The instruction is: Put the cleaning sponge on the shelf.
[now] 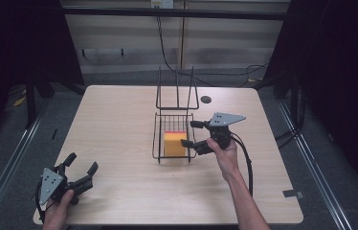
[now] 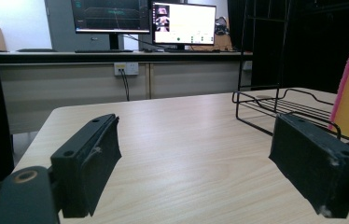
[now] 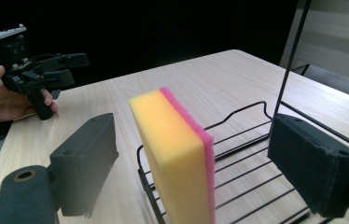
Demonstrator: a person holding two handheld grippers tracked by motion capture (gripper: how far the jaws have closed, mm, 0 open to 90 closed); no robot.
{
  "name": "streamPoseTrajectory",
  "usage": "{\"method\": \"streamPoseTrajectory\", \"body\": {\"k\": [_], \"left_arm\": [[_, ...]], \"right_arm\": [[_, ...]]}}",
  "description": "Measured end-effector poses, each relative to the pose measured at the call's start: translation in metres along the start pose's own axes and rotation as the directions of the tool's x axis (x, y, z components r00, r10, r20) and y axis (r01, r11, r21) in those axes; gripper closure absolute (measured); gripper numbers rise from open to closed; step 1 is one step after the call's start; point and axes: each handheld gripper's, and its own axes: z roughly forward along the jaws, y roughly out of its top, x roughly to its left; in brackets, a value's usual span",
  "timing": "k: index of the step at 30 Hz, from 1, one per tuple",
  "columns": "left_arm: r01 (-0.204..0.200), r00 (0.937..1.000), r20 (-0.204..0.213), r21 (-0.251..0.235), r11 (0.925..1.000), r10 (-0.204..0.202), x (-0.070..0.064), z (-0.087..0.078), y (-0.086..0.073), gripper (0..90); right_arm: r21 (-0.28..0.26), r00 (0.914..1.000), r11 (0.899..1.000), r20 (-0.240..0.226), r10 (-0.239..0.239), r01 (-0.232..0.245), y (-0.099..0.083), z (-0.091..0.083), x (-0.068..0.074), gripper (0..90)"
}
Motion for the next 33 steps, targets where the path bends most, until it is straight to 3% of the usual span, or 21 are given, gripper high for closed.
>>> {"method": "streamPoseTrajectory", "body": {"k": [5,8,24,33], "left_arm": [[-0.004,1.0000,-0.001,0.001,1.0000,0.004,0.000,0.000,0.000,15.6],[-0.005,1.0000,-0.001,0.001,1.0000,0.005,0.000,0.000,0.000,15.6],[-0.005,1.0000,-0.001,0.001,1.0000,0.005,0.000,0.000,0.000,15.6],[-0.005,1.0000,-0.001,0.001,1.0000,0.005,0.000,0.000,0.000,15.6]], "right_arm": [[0.008,0.9999,1.000,0.007,0.010,-0.010,-0.004,-0.009,0.003,15.1],[-0.022,0.9991,1.000,0.038,0.017,-0.016,-0.007,-0.017,0.005,15.2],[-0.031,0.9941,0.999,0.104,0.029,-0.026,-0.025,-0.054,0.016,15.6],[-0.054,0.9843,0.998,0.170,0.049,-0.041,-0.040,-0.074,0.023,15.8]]}}
